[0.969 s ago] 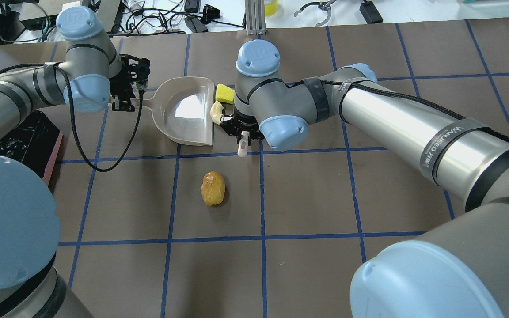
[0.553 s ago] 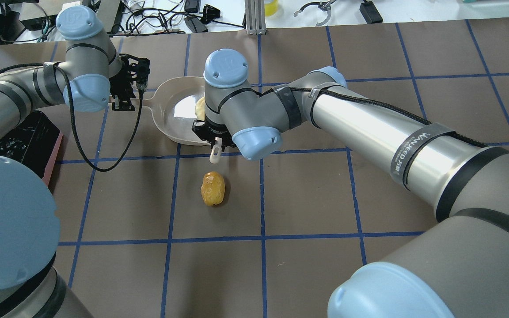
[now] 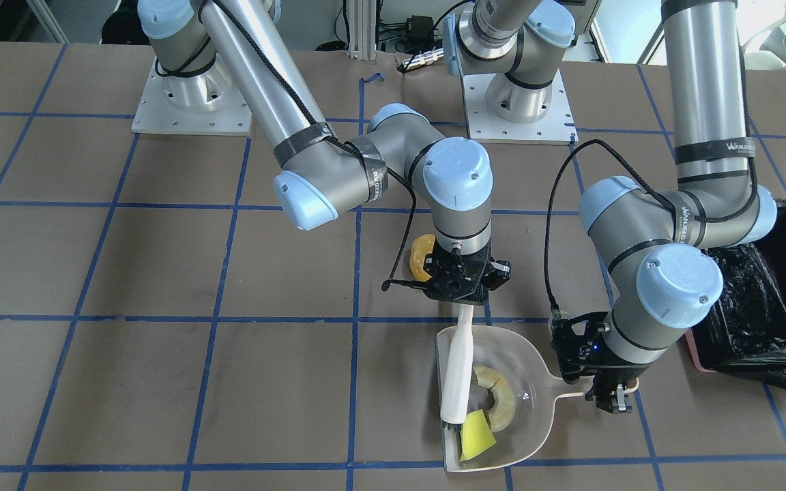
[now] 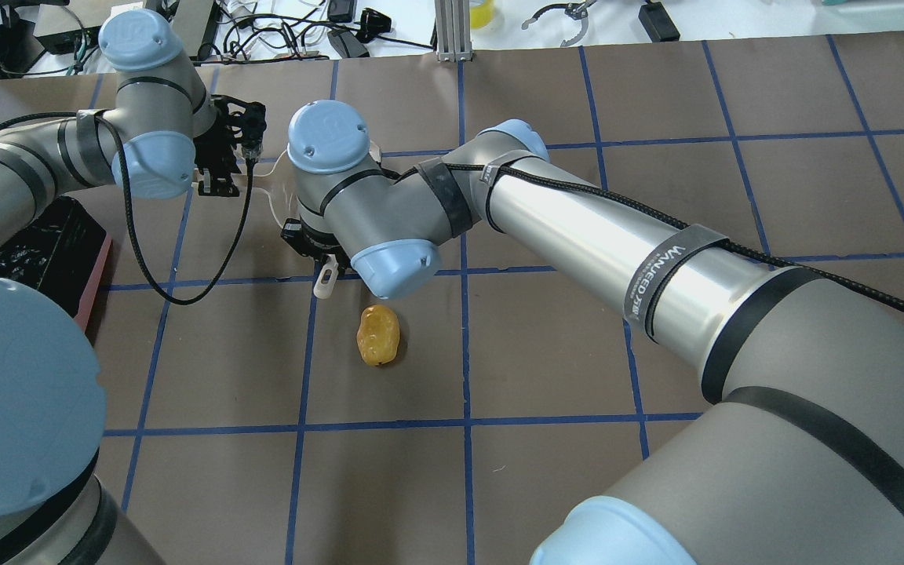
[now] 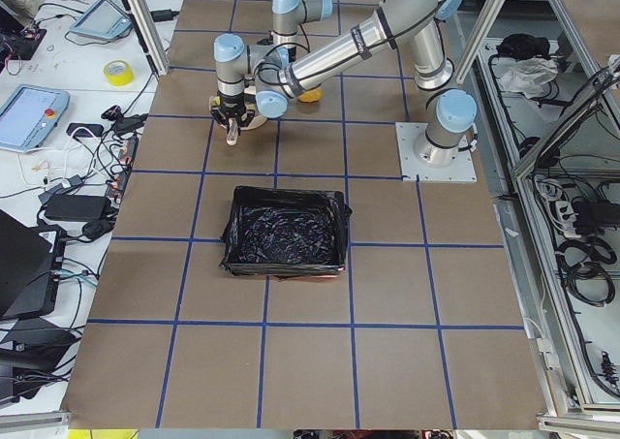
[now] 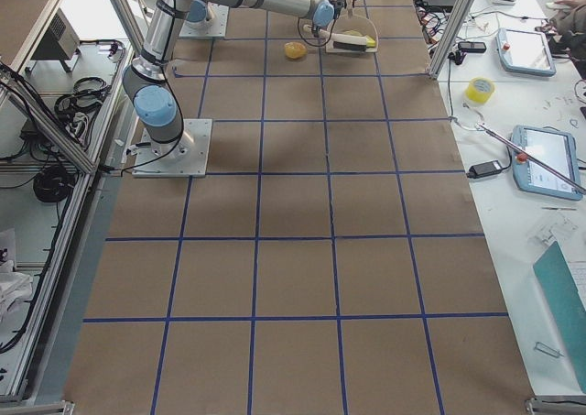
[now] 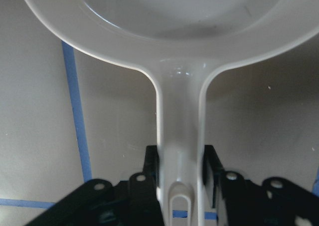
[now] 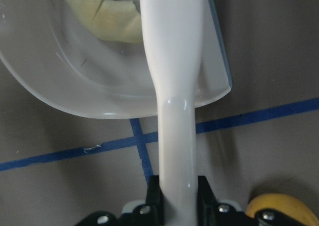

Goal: Sweep and dump trash into bin
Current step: 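Sweep the curled piece and yellow sponge into the dustpan with the brush, then move the brush behind the yellow potato while the left gripper tilts the dustpan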

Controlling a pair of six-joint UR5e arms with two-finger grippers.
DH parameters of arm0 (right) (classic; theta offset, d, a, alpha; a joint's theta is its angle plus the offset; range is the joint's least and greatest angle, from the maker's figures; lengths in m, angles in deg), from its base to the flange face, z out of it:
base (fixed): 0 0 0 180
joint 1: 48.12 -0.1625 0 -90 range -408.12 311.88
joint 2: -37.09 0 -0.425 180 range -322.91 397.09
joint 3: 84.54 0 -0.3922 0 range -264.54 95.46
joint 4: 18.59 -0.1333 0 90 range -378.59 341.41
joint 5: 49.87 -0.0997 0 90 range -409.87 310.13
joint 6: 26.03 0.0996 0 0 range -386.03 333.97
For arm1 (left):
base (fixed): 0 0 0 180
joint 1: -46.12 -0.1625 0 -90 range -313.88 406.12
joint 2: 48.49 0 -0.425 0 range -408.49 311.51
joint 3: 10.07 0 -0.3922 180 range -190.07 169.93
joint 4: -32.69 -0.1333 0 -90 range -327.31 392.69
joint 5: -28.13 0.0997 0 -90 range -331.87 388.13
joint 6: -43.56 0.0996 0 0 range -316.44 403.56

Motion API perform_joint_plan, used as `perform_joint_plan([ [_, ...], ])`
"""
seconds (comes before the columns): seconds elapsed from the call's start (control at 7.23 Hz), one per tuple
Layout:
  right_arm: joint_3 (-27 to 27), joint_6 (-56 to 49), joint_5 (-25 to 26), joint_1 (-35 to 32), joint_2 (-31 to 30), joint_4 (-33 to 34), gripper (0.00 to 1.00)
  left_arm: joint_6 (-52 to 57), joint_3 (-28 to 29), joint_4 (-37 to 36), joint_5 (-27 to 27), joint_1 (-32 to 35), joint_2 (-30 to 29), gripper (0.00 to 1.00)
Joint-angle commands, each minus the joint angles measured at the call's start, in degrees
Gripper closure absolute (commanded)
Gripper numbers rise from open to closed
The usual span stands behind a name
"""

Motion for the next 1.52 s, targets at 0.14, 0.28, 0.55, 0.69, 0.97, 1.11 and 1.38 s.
perform_joint_plan([
  [0.14,-0.8,-3.0,0.9,3.3,-5.3,-8.5,1.0,1.3,-0.3,0.0,-0.1,-0.3,1.3,1.0],
  [0.28,-2.8,-6.0,0.9,5.9,-9.5,-12.8,1.0,2.5,-1.0,0.0,-0.1,-0.7,2.6,1.0],
  [0.55,-13.1,-6.5,2.1,7.0,-18.6,-14.4,1.0,6.6,-5.6,0.2,-0.8,-3.4,7.8,1.0],
  [0.69,-19.0,-9.1,2.6,7.2,-22.3,-13.8,1.0,10.9,-9.6,0.4,-0.8,-5.8,11.1,1.0],
  [0.97,-30.1,-9.1,2.8,6.4,-30.2,-13.5,1.0,12.8,-20.6,0.2,-0.3,-7.8,19.5,1.0],
  [1.11,-35.8,-7.5,2.3,5.7,-35.1,-11.3,1.0,12.7,-26.3,0.3,-0.2,-7.8,23.9,1.0],
  [1.38,-41.5,-3.4,2.0,1.3,-34.1,-0.7,1.0,13.0,-32.0,0.6,1.8,-7.8,29.2,1.0],
])
